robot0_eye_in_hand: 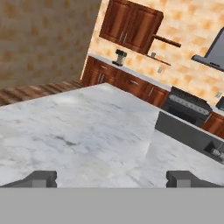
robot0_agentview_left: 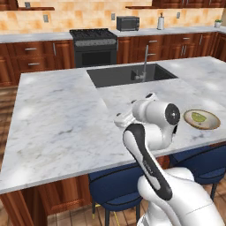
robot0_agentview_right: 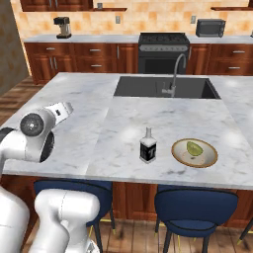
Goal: There is a bowl on the dining counter. Grab a lemon wedge from the fridge and place it in the bowl. Then get the liquor bottle and glass cup from the cabinet and place them next to the bowl.
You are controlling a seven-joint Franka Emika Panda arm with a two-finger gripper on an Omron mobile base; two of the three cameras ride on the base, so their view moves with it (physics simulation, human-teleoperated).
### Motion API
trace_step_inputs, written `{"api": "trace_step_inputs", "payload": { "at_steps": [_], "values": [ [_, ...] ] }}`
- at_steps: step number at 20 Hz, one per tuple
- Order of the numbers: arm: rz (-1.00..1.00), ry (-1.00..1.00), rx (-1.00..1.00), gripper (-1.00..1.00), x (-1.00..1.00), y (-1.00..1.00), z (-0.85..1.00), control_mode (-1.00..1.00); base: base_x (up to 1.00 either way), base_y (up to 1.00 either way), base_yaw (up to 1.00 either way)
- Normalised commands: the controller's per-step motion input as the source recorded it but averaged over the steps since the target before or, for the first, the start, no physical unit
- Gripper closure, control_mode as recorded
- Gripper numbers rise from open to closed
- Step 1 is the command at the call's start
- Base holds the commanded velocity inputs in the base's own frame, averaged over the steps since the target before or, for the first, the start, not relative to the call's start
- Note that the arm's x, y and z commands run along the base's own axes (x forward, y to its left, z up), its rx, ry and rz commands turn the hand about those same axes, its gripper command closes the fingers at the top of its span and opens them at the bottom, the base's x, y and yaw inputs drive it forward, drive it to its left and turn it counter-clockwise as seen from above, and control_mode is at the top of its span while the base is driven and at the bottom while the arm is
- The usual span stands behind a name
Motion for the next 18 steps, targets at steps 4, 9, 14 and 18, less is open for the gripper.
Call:
{"api": "trace_step_inputs", "payload": {
  "at_steps": [4,9,14,18],
  "values": [
    [-0.04,0.12,0.0,-1.0,-0.1,0.04,-0.25,-1.0,0.0,0.0,0.0],
    [0.0,0.01,0.0,-1.0,-0.08,0.08,-0.06,1.0,-0.11,0.76,-0.07],
    [0.0,0.0,0.0,-1.0,0.0,0.0,0.0,1.0,0.0,1.0,-0.18],
    [0.0,0.0,0.0,-1.0,0.0,0.0,0.0,1.0,0.0,1.0,-0.15]
  ]
}}
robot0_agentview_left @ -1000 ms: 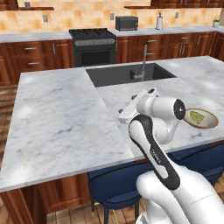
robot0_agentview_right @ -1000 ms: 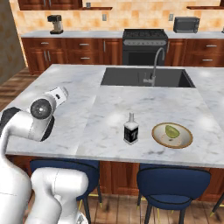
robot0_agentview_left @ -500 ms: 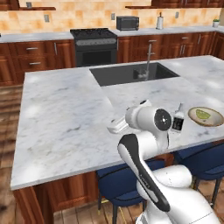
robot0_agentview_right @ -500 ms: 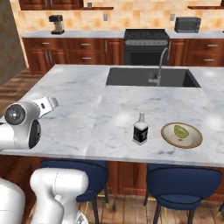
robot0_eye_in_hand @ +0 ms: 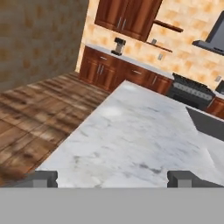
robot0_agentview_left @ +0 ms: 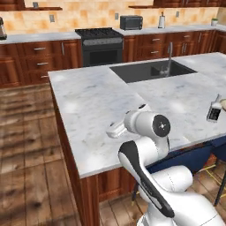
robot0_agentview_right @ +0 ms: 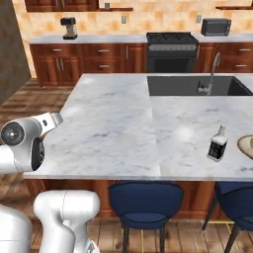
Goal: There is a bowl on the dining counter. Grab a lemon wedge from the fridge and place it in the bowl. Then get the liquor bottle and glass cup from the cabinet and place them next to the bowl.
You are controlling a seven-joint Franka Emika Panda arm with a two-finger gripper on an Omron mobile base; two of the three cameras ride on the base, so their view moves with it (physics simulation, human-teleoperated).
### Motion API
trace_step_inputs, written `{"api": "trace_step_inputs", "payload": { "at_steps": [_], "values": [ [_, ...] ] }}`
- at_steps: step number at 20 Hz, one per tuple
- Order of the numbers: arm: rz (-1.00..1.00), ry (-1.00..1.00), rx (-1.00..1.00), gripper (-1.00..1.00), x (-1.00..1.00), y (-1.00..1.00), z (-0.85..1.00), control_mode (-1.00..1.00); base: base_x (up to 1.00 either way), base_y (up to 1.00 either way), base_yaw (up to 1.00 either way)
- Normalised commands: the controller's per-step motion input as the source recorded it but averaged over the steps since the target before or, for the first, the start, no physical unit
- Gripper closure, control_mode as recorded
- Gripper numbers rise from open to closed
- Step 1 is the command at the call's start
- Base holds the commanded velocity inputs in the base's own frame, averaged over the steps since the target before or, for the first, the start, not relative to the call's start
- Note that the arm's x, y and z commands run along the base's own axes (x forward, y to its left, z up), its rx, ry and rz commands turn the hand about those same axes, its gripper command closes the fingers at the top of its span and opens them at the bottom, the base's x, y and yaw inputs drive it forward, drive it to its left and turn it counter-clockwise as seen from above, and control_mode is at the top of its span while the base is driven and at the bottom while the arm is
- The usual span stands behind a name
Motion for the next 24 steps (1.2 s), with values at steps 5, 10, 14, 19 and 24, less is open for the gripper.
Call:
{"api": "trace_step_inputs", "payload": {
  "at_steps": [5,10,14,19,24],
  "values": [
    [0.0,0.0,0.0,-1.0,0.0,0.0,0.0,1.0,-0.05,1.0,-0.1],
    [0.0,0.0,0.0,-1.0,0.0,0.0,0.0,1.0,0.0,1.0,-0.1],
    [0.0,0.0,0.0,-1.0,0.0,0.0,0.0,1.0,0.02,1.0,-0.11],
    [0.0,0.0,0.0,-1.0,0.0,0.0,0.0,1.0,0.49,1.0,-0.13],
    [0.0,0.0,0.0,-1.0,0.0,0.0,0.0,1.0,1.0,0.95,-0.23]
  ]
}}
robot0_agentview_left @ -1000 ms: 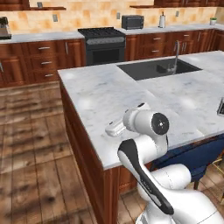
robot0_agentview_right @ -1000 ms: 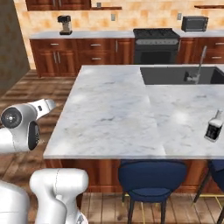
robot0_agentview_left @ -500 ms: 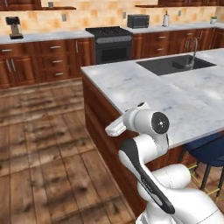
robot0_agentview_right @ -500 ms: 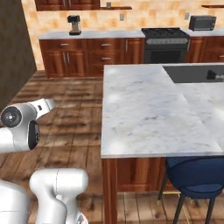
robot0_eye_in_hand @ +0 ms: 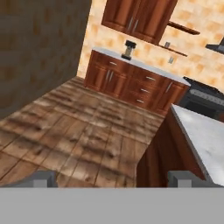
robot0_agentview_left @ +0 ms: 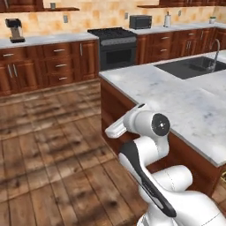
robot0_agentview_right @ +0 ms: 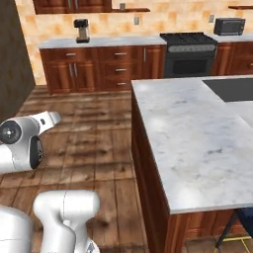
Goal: There is a bowl on the dining counter. Grab a lemon wedge from the fridge and place it in the bowl. Then get the liquor bottle and glass cup from the cabinet and place them next to the bowl.
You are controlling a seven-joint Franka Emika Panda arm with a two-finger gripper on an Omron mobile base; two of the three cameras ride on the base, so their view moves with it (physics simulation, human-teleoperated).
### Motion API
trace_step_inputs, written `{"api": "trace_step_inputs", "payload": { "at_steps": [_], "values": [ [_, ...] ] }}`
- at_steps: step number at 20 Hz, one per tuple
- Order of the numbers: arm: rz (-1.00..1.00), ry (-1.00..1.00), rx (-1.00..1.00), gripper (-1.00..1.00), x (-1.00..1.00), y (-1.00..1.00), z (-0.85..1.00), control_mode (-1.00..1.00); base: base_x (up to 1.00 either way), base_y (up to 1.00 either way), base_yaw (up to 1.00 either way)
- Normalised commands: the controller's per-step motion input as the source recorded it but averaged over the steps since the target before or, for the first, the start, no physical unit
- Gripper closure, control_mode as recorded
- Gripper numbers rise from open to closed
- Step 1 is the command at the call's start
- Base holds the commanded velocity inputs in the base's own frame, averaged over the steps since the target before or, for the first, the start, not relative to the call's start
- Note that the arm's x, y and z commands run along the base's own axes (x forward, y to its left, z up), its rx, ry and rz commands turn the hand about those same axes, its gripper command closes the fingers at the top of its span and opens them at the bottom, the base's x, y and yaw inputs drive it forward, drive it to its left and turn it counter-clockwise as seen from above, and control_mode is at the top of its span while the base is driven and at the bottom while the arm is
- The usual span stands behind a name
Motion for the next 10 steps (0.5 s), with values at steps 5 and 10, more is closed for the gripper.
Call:
{"api": "trace_step_inputs", "payload": {
  "at_steps": [5,10],
  "values": [
    [0.0,0.0,0.0,-1.0,0.0,0.0,0.0,1.0,1.0,0.75,-0.27],
    [0.0,0.0,0.0,-1.0,0.0,0.0,0.0,1.0,1.0,0.73,-0.26]
  ]
}}
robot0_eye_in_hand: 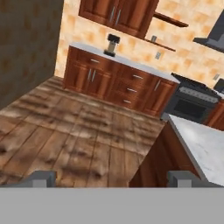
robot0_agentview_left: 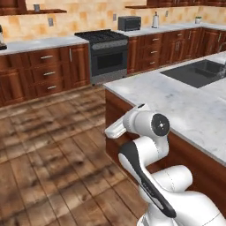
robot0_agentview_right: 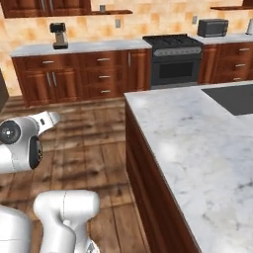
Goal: There is a bowl on the dining counter. Grab a lemon wedge from the fridge and place it in the bowl. Then get the liquor bottle and glass cup from the cabinet and place them next to the bowl.
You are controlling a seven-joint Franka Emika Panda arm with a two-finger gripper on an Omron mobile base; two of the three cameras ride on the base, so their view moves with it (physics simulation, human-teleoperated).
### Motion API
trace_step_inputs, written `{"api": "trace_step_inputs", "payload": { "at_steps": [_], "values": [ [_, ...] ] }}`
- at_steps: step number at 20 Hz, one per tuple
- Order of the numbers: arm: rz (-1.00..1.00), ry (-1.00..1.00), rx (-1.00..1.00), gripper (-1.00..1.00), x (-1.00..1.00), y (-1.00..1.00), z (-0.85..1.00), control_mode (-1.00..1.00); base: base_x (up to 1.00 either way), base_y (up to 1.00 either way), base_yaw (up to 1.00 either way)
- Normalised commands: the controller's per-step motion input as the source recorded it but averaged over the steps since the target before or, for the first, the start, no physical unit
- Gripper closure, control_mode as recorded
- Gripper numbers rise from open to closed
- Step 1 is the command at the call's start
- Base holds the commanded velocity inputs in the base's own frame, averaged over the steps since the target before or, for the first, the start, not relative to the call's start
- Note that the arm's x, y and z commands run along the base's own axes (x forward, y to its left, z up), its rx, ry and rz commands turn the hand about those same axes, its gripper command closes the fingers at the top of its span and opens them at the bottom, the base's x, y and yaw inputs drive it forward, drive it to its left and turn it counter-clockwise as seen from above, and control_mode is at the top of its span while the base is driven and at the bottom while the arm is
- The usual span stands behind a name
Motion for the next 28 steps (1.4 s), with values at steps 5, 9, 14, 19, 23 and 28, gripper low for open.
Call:
{"api": "trace_step_inputs", "payload": {
  "at_steps": [5,9,14,19,23,28],
  "values": [
    [0.0,0.0,0.0,-1.0,0.0,0.0,0.0,1.0,1.0,0.79,-0.21],
    [0.0,0.0,0.0,-1.0,0.0,0.0,0.0,1.0,1.0,0.95,-0.04],
    [0.0,0.0,0.0,-1.0,0.0,0.0,0.0,1.0,1.0,0.83,0.0],
    [0.0,0.0,0.0,-1.0,0.0,0.0,0.0,1.0,1.0,0.75,0.0],
    [0.0,0.0,0.0,-1.0,0.0,0.0,0.0,1.0,1.0,0.7,-0.01],
    [0.0,0.0,0.0,-1.0,0.0,0.0,0.0,1.0,1.0,0.7,-0.01]
  ]
}}
